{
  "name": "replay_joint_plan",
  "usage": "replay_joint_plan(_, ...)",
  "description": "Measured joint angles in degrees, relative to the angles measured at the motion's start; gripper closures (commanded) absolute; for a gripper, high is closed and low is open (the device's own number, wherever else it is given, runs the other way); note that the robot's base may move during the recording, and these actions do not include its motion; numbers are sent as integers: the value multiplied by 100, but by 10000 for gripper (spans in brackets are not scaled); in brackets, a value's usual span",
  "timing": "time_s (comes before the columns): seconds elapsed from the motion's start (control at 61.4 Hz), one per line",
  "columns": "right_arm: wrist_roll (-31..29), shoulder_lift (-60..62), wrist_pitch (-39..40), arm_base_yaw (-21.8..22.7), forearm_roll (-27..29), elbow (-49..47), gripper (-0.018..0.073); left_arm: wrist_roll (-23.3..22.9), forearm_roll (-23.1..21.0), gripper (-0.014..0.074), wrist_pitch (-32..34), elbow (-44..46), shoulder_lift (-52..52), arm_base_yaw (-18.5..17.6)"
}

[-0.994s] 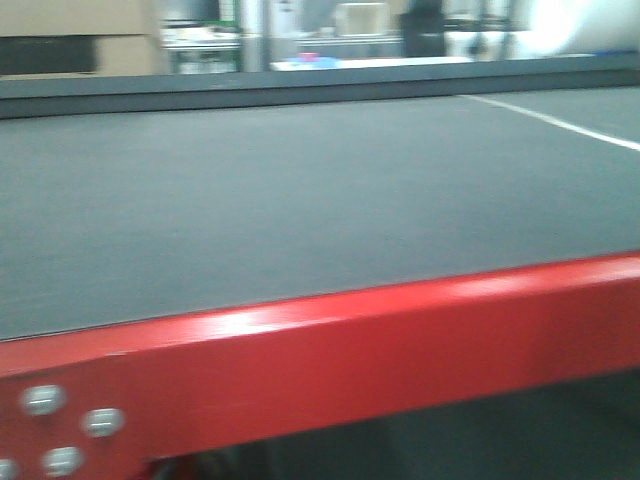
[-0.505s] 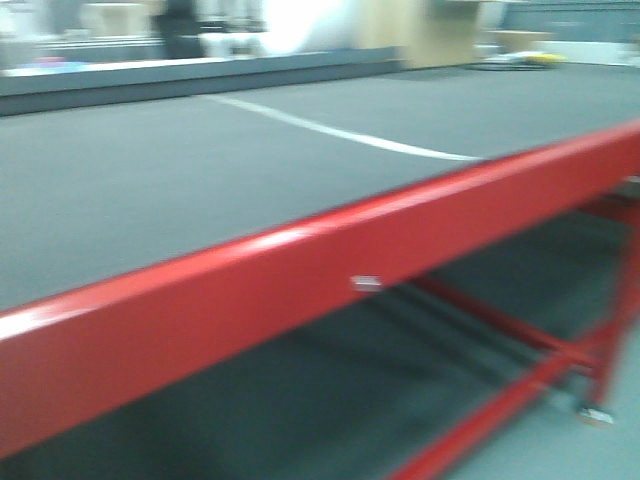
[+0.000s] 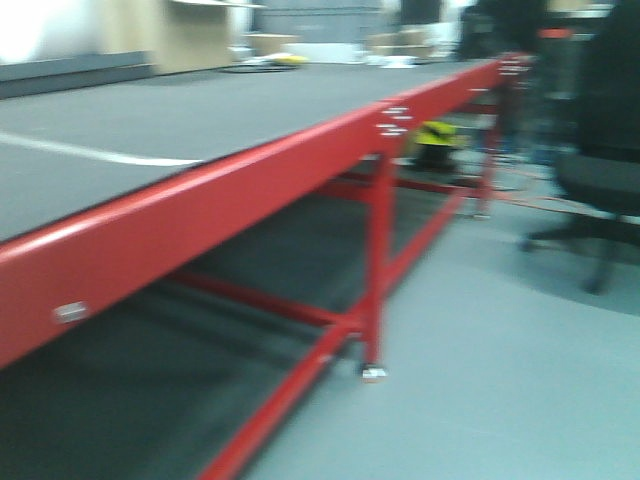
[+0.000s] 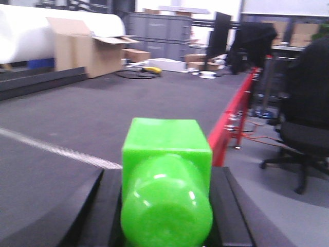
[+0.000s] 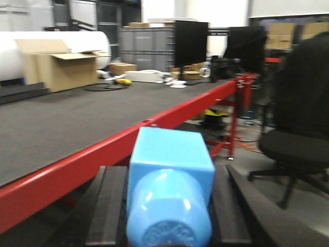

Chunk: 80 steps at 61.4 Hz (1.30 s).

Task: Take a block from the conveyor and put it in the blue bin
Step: 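Drive the base away from the conveyor holding both blocks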

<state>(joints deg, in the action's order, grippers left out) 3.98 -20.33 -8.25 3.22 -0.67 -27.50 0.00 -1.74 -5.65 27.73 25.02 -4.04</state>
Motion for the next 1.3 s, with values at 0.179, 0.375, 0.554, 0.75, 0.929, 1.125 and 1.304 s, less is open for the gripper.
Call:
replay_joint_plan(0.179,0,0,0,0,0,0,721,0,0,707,0,0,0,0)
replay_joint_plan(0.375,0,0,0,0,0,0,721,0,0,707,0,0,0,0)
replay_joint_plan(0.554,0,0,0,0,0,0,721,0,0,707,0,0,0,0)
replay_joint_plan(0.75,0,0,0,0,0,0,721,0,0,707,0,0,0,0)
replay_joint_plan(0.929,0,0,0,0,0,0,721,0,-10,707,0,0,0,0)
replay_joint_plan(1.125,0,0,0,0,0,0,721,0,-10,707,0,0,0,0)
replay_joint_plan(1.304,0,0,0,0,0,0,721,0,-10,707,0,0,0,0)
